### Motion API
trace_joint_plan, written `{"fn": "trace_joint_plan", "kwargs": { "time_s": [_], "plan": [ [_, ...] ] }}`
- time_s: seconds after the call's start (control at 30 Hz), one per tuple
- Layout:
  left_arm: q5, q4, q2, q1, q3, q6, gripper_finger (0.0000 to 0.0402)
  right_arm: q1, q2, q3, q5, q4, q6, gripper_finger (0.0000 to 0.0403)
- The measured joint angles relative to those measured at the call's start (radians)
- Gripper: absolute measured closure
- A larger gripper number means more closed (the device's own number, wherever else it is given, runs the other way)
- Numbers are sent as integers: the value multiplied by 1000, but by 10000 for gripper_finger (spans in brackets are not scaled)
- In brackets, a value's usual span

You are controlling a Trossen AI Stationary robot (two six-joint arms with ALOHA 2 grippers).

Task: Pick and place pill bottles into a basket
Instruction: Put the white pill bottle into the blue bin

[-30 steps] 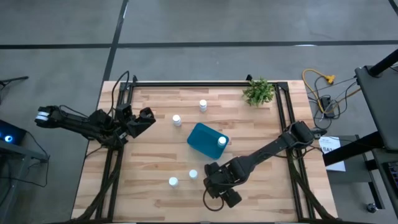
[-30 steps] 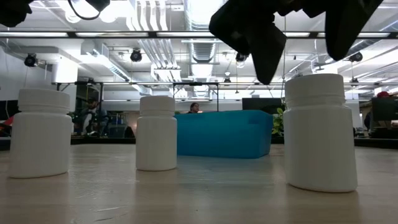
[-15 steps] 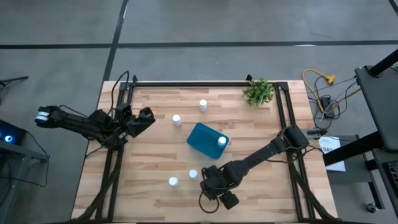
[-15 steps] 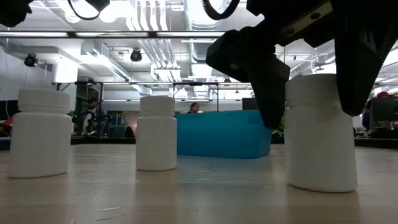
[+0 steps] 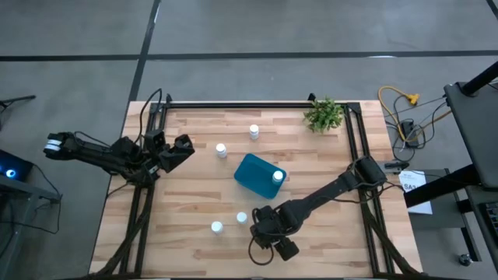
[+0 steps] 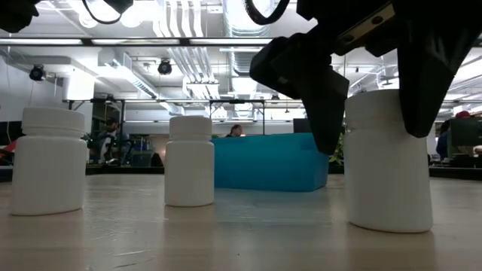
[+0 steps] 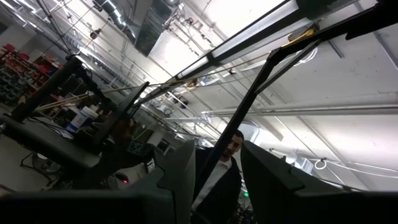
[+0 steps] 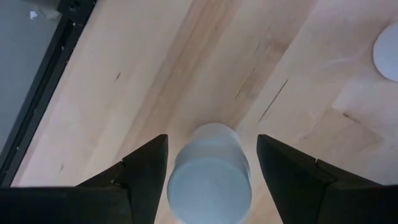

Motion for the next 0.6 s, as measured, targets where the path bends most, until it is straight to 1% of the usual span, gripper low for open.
{"fn": "trace_joint_plan", "kwargs": {
  "time_s": [0.17,0.27,0.4,0.6],
  "plan": [
    [6,0,0,0,0,0,289,-1,0,-5,2,-21,9,166],
    [7,0,0,1,0,0,289,-1,1,-8,3,-22,18,174],
    [8,0,0,1,0,1,289,-2,1,-8,2,-22,19,192],
    [8,0,0,1,0,1,289,-2,1,-8,0,-22,15,233]
  ]
}}
